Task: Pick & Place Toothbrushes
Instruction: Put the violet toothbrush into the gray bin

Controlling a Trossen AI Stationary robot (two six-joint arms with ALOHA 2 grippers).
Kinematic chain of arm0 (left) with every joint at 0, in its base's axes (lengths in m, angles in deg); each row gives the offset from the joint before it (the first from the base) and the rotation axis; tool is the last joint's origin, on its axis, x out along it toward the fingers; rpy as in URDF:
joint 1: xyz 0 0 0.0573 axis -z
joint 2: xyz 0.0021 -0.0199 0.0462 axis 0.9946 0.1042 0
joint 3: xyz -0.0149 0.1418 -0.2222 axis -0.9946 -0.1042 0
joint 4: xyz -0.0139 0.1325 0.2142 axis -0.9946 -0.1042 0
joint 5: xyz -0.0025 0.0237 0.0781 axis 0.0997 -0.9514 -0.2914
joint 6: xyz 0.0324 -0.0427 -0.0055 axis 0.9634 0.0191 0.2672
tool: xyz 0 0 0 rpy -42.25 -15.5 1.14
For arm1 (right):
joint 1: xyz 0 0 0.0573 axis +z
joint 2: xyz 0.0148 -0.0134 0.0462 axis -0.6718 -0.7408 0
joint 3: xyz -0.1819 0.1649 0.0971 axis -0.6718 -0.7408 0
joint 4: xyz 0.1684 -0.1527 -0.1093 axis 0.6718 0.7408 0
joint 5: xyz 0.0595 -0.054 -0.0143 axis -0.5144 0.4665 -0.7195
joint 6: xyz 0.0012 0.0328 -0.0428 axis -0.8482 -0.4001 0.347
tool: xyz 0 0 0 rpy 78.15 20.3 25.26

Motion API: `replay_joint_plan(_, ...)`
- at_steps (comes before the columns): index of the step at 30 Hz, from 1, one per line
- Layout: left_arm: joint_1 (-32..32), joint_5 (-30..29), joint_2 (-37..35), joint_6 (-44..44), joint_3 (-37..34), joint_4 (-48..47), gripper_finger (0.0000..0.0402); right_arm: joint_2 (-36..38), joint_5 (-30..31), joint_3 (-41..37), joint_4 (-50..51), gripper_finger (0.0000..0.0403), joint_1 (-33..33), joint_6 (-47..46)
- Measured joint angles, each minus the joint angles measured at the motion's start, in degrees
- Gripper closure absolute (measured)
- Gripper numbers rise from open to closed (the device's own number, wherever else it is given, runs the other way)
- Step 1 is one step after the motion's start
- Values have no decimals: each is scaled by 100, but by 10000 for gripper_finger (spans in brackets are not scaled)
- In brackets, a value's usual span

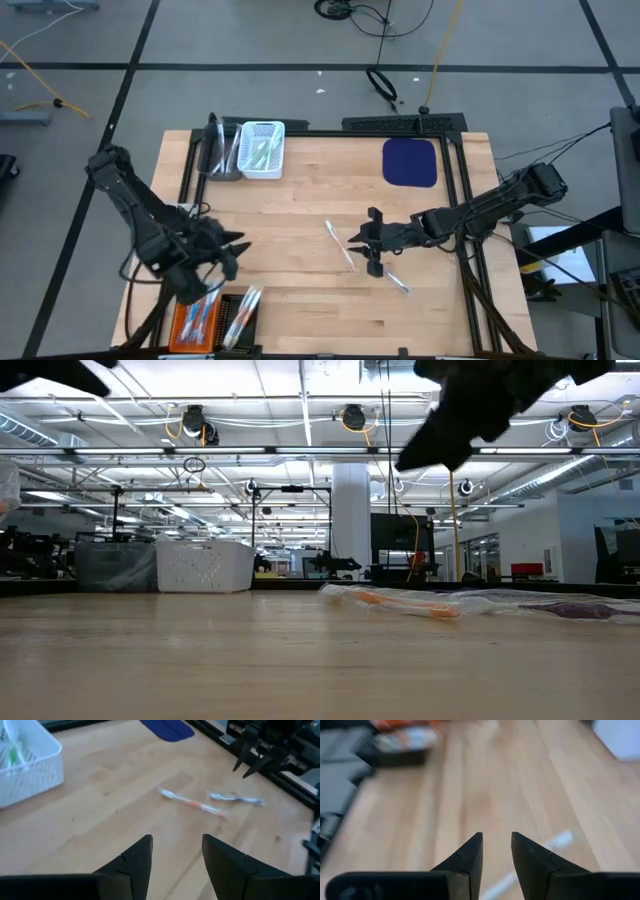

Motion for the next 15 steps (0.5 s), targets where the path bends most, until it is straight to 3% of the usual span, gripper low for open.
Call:
replay_joint_plan(7,-829,296,373,1922,0,1368,227,0,113,-3,1557,310,32,-779)
replay_joint_plan(15,-1482,765,901,3398,0,2716,227,2,95,-640,1749,310,330,-1808)
